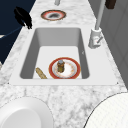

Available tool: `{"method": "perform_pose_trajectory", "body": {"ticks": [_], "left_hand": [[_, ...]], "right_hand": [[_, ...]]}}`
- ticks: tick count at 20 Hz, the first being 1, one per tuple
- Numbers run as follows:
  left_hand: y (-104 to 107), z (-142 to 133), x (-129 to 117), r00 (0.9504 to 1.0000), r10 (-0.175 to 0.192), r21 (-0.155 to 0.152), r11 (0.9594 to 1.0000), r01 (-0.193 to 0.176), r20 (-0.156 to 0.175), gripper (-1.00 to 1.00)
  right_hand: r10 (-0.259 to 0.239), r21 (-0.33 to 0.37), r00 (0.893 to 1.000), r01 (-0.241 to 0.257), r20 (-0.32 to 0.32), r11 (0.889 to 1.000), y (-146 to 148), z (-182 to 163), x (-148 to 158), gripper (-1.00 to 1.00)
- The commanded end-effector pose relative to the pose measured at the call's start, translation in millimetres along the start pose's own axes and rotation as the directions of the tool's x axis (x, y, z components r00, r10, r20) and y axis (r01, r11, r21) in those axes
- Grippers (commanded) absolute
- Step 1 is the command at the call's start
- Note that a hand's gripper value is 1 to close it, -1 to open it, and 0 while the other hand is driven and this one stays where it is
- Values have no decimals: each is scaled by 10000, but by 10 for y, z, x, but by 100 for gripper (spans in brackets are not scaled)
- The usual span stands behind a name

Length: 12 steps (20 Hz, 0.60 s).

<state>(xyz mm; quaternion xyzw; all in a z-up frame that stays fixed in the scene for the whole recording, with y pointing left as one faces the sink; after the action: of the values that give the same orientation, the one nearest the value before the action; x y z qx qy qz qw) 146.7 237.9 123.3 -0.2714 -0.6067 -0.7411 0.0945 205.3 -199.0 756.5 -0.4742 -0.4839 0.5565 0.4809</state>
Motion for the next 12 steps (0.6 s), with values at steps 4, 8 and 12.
{"method": "perform_pose_trajectory", "body": {"ticks": [4,8,12], "left_hand": [[0,0,0,10000,0,0,10000,0,0,0],[0,0,0,10000,0,0,10000,0,0,0],[0,0,0,10000,0,0,10000,0,0,0]], "right_hand": [[28,336,9921,-71,1254,9994,97,-293,-25,-100],[16,474,9783,-117,2070,9988,157,-290,-34,-100],[-37,661,9576,-160,2880,9977,244,-301,-38,-100]]}}
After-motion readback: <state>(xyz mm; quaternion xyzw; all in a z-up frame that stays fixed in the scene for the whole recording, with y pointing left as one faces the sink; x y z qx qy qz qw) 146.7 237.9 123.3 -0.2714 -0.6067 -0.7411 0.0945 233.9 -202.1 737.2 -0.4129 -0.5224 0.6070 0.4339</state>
